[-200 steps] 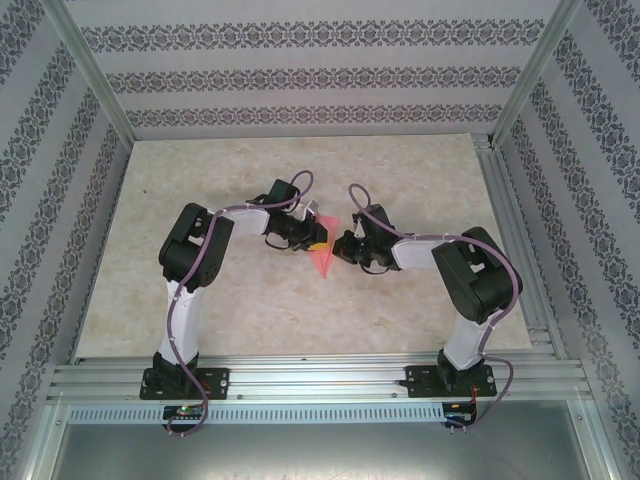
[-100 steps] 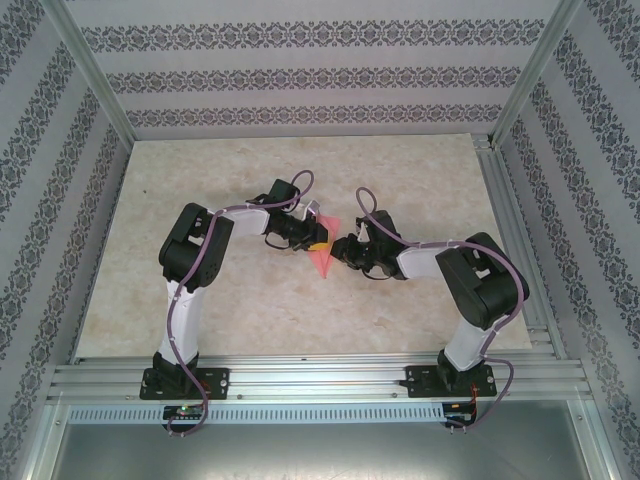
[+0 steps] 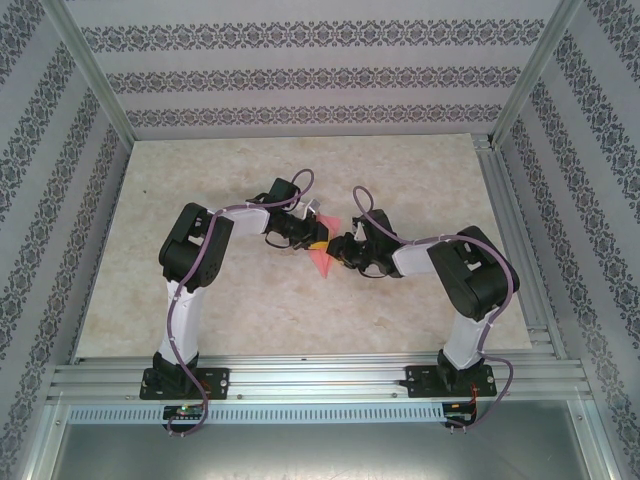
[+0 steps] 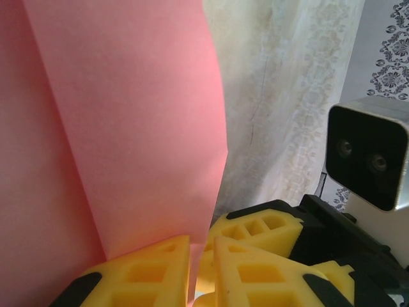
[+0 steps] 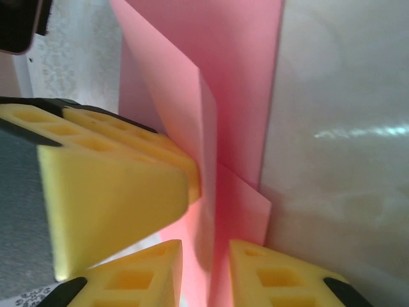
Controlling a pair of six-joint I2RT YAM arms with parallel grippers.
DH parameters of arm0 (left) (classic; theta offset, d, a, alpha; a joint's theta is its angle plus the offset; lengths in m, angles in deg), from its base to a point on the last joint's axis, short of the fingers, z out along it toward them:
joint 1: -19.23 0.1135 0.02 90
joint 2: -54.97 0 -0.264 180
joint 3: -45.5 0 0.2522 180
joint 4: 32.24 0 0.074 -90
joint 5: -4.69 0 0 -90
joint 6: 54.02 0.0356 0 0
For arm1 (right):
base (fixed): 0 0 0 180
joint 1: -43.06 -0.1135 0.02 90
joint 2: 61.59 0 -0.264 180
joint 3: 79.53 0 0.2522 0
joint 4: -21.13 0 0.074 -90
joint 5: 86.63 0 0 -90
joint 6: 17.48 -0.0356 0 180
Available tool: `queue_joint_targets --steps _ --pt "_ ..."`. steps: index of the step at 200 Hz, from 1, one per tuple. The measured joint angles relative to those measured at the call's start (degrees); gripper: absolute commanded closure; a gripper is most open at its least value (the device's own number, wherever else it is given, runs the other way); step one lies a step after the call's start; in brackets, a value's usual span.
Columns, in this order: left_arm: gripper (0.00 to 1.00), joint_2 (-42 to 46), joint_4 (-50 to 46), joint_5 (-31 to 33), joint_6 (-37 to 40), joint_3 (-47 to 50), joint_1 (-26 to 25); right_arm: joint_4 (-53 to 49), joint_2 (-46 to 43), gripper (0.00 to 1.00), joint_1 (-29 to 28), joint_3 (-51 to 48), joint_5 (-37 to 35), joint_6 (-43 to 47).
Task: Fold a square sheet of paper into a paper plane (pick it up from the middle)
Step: Fourth fold the wing at the center of the table.
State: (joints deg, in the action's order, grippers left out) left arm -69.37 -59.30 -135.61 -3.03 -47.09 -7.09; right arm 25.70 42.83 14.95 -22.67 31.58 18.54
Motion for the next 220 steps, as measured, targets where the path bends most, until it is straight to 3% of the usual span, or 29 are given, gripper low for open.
queue_joint_targets --steps 55,134,220 --pt "0.81 -0.02 -0.02 0.0 0.0 0.0 0.0 -1.16 0.11 0.97 -0.37 0.31 -0.76 0.11" --pt "0.7 -0.52 -0.02 -0.04 0.85 -0.11 0.0 -2.95 0.11 1.0 -0.37 0.31 -2.1 1.18" --pt "0.67 -0.52 -0.2 0.26 1.49 -0.74 0.0 -2.56 -0.5 1.0 -1.03 -0.5 -3.91 1.88"
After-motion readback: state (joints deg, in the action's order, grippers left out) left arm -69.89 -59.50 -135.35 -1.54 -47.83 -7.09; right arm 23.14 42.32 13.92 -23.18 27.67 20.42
